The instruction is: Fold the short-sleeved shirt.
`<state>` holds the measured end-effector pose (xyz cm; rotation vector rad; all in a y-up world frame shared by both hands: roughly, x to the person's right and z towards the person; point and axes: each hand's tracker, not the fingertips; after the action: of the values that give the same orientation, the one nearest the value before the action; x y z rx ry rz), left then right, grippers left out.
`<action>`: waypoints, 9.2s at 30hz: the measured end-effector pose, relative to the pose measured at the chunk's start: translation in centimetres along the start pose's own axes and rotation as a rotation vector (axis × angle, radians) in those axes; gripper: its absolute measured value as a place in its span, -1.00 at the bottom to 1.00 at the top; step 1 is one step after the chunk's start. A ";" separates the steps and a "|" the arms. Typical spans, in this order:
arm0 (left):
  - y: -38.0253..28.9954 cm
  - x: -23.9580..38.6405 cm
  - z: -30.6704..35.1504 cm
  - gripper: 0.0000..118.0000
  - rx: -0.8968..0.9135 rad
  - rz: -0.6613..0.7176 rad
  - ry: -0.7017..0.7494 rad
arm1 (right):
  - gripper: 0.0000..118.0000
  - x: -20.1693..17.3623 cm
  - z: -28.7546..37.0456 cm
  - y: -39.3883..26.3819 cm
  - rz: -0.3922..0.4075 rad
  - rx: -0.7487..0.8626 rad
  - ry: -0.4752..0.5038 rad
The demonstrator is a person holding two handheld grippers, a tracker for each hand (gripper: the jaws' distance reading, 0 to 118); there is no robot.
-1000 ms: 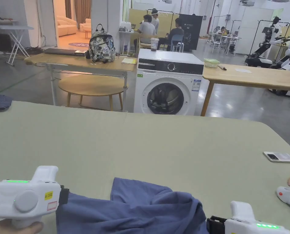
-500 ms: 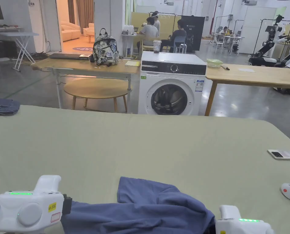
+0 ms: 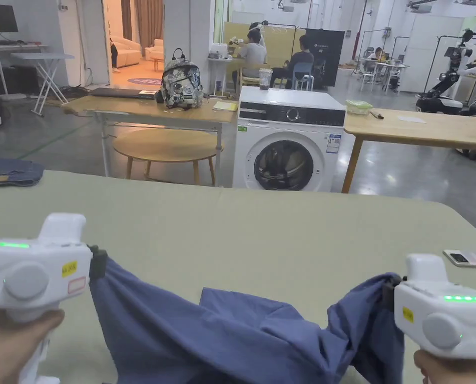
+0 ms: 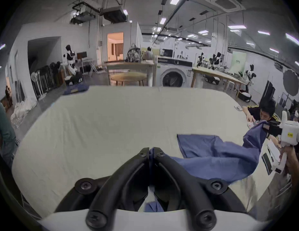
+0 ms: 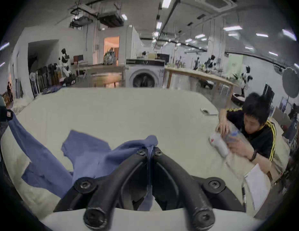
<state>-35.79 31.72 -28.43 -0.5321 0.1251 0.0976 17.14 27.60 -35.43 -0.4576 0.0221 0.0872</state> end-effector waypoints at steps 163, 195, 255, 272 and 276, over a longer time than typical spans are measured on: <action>-18.8 -10.0 -3.4 -0.52 -0.535 0.217 0.353 | -1.00 -18.8 1.4 -11.0 0.042 0.006 0.169; -19.5 -11.1 -1.5 -1.00 -0.451 0.337 0.310 | 0.29 -17.3 -28.7 -1.2 0.342 -0.570 0.374; 29.5 -1.8 2.4 -1.00 0.328 0.037 0.187 | -0.98 -0.9 3.0 33.0 0.003 0.407 -0.098; 31.7 -1.2 -2.0 -1.00 0.339 -0.011 0.183 | -0.98 -0.7 -0.8 32.7 0.008 0.407 -0.148; 27.4 -1.1 -3.5 -1.00 0.307 0.005 0.165 | -0.98 -0.1 -1.4 28.9 0.011 0.359 -0.141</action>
<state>-40.66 53.38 -44.96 -0.2323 0.2977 0.0379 14.46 52.78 -49.34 -0.0918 -0.0973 0.1232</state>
